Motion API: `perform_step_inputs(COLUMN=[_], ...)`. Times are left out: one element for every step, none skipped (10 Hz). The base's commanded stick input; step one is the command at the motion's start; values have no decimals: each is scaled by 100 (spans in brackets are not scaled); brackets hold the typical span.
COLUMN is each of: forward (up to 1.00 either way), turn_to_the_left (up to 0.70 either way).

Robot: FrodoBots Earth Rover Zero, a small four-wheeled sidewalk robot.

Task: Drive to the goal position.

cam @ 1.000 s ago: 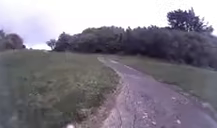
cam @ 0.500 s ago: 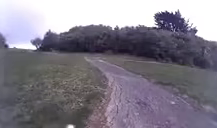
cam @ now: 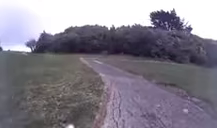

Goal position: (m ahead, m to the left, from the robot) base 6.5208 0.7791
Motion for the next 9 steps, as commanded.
perform_step_inputs(forward=[85,85,85,85,85,85,85,85,85], turn_to_the_left=[-34,0,0,0,0,0,0,0,0])
